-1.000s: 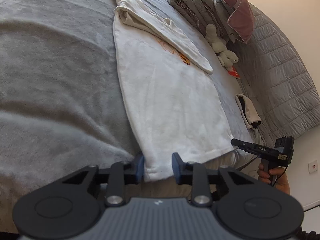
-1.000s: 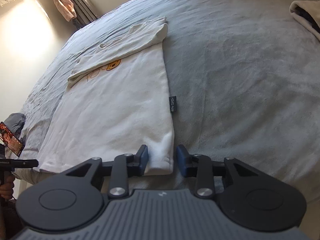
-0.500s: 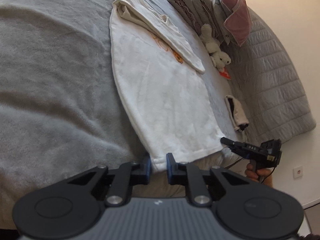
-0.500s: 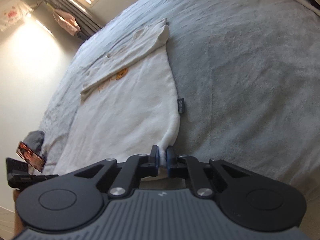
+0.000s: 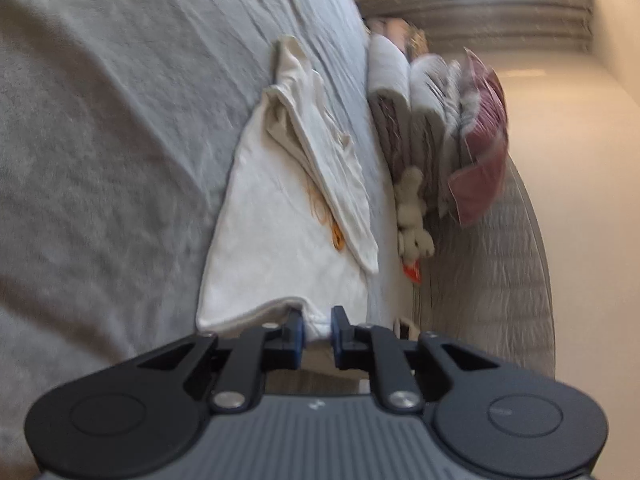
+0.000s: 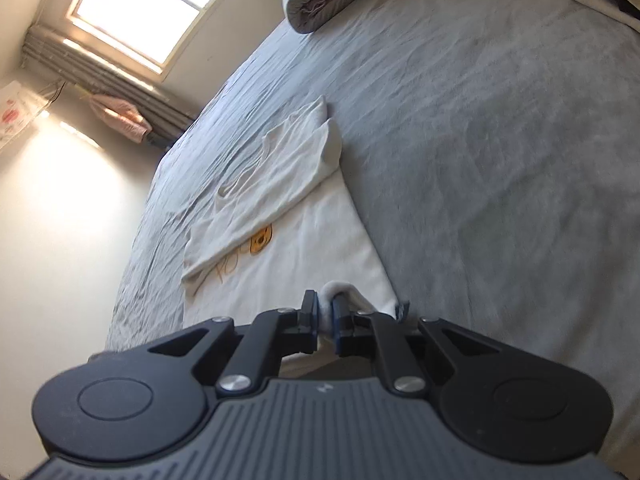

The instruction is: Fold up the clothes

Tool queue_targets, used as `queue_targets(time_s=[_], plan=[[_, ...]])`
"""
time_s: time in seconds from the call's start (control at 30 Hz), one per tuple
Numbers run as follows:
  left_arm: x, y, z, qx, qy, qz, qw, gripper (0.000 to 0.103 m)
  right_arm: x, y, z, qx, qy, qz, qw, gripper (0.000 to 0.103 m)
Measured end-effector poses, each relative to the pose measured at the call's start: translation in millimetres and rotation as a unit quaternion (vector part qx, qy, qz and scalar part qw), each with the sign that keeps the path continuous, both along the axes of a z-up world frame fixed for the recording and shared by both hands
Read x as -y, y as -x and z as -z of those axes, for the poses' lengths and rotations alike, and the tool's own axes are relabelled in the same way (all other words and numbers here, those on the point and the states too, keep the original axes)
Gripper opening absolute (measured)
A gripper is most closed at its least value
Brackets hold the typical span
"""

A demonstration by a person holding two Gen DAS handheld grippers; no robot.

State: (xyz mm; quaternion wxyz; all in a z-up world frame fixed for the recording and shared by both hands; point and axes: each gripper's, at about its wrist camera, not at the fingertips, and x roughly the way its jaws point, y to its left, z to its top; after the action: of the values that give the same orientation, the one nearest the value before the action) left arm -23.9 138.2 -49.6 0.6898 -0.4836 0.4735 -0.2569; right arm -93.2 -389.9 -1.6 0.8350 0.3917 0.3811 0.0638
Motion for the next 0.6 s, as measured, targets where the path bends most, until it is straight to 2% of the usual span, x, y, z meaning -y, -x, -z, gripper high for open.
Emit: queue_targets(time_s=[0.17, 0.33, 0.47, 0.6], plan=[[0, -24, 20, -0.046, 0.009, -0.052, 0.9976, 0.014, -1, -32, 5, -0.007, 0.000, 0.031, 0.999, 0.010], [2, -38, 38, -0.072, 0.012, -0.084, 0.9938, 0.013, -7, -44, 29, -0.018, 0.020, 0.036, 0.999, 0.010], [7, -49, 26, -0.048, -0.002, -0.079, 0.9957, 0.018, 0, -49, 32, -0.019, -0.013, 0.056, 0.998, 0.013], [4, -51, 8, -0.001, -0.019, -0.087, 0.9961, 0.034, 3, -45, 24, 0.001, -0.010, 0.052, 0.999, 0.015]])
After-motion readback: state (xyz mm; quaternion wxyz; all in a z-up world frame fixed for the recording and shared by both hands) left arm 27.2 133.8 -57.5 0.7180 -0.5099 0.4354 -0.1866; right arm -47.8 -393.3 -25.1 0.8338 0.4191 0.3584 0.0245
